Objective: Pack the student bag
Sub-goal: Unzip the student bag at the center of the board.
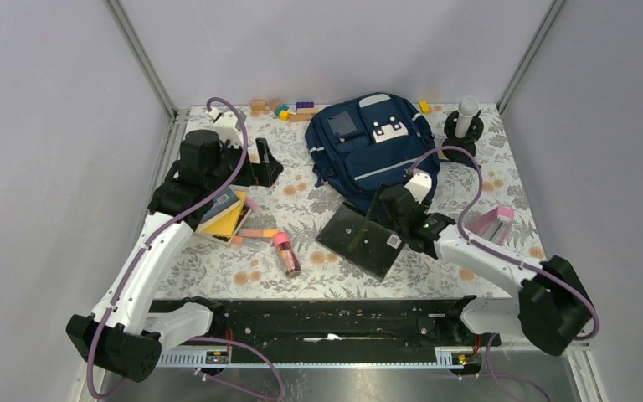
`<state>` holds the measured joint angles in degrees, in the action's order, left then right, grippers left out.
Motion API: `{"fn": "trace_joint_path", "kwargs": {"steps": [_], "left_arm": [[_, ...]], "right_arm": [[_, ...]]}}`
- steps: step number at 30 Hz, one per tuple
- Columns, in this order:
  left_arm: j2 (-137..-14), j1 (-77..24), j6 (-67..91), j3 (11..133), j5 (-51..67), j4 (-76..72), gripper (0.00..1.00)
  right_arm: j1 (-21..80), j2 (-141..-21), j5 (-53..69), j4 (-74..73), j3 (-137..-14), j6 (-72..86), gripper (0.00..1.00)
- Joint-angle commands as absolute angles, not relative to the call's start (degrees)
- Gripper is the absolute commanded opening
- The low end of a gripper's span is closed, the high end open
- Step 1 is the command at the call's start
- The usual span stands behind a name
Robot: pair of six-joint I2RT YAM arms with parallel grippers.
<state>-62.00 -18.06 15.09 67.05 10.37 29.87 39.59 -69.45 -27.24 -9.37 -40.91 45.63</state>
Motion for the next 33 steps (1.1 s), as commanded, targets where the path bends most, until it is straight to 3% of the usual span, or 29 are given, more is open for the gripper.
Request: {"fn": "trace_joint_path", "kwargs": {"steps": [1, 13, 17, 31, 33], "left_arm": [[-62.2, -17.9, 15.7, 67.1, 13.0, 27.0, 0.99], [-62.1, -17.9, 15.6, 67.0, 12.9, 27.0, 0.99], [-62.2, -17.9, 15.5, 67.0, 12.8, 27.0, 0.99], [-63.5, -17.9, 15.5, 67.0, 13.0, 27.2, 0.99], [-63.8, -17.9, 15.6, 67.0, 13.2, 27.2, 0.99]], "right_arm": [[39.9, -74.9, -35.2, -8.7, -43.1, 43.4, 1.0], [32.4, -86.2, -28.9, -2.1, -46.4, 36.1, 1.0], [30.6, -87.4, -26.1, 2.0, -45.9, 34.4, 0.91], [28.8, -85.4, -23.6, 5.1, -45.9, 28.0, 0.0], [28.8, -83.5, -22.3, 4.0, -46.3, 26.8, 0.0]]}}
